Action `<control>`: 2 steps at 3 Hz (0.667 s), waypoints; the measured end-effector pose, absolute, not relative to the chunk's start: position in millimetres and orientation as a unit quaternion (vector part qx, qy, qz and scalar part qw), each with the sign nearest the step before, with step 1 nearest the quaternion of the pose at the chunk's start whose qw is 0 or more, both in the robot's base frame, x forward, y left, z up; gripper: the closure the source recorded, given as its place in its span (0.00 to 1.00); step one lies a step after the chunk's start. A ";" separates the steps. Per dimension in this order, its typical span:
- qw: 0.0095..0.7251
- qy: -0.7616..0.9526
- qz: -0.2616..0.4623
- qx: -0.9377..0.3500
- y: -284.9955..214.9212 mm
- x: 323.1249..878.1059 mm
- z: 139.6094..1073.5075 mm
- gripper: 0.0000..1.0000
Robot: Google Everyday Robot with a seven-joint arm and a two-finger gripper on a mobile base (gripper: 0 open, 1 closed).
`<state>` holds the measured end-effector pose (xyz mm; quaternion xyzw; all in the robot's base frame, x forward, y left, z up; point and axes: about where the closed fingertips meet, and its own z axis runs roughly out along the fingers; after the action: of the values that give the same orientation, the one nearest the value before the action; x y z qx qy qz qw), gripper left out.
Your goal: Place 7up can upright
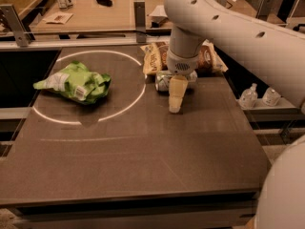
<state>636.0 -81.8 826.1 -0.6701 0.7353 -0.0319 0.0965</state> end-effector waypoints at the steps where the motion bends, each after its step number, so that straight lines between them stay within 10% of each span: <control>1: 0.094 0.729 -0.032 -0.677 -79.8 636.3 813.3 0.16; 2: 0.093 0.729 -0.032 -0.678 -79.9 636.3 817.8 0.41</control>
Offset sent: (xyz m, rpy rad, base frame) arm 0.0025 -0.0041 -0.0150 -0.0048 -0.0009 0.0569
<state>636.3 -79.9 817.8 -0.6776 0.7288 -0.0324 0.0934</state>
